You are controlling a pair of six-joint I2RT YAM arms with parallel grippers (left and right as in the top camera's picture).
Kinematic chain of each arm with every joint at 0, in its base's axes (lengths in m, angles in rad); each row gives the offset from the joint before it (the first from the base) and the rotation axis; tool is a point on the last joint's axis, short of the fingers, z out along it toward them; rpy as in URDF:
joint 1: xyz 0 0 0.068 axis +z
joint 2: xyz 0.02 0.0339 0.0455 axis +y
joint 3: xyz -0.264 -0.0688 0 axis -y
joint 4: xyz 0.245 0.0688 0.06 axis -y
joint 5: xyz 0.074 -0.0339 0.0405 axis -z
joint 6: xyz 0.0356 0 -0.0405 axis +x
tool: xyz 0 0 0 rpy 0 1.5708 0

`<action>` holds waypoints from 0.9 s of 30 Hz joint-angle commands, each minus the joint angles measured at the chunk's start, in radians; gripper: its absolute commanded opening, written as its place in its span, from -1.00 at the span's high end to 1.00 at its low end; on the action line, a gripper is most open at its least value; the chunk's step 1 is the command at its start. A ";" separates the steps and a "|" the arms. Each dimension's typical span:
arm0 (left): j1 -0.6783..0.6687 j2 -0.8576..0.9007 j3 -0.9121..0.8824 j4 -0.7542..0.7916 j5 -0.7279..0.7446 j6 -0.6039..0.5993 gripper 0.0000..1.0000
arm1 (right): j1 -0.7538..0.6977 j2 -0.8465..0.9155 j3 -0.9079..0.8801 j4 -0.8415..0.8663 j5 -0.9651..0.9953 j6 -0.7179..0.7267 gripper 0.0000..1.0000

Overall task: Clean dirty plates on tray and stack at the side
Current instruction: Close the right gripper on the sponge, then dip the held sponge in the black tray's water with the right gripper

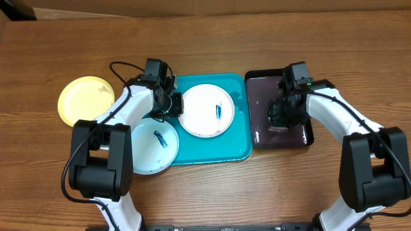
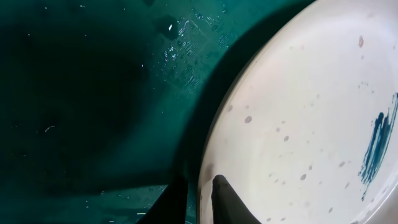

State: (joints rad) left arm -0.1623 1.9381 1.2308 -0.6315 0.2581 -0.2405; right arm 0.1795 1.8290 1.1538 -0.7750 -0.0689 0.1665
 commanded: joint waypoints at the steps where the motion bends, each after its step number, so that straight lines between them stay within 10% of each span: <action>1: -0.001 0.004 -0.010 0.000 0.001 -0.014 0.65 | 0.006 0.002 0.025 0.008 0.035 0.001 -0.18; 27: -0.001 0.004 -0.010 0.000 0.002 -0.014 0.65 | 0.084 0.002 0.024 0.032 0.158 0.016 0.24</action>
State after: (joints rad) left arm -0.1623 1.9381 1.2308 -0.6315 0.2581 -0.2405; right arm 0.2577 1.8290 1.1538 -0.7460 0.0711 0.1806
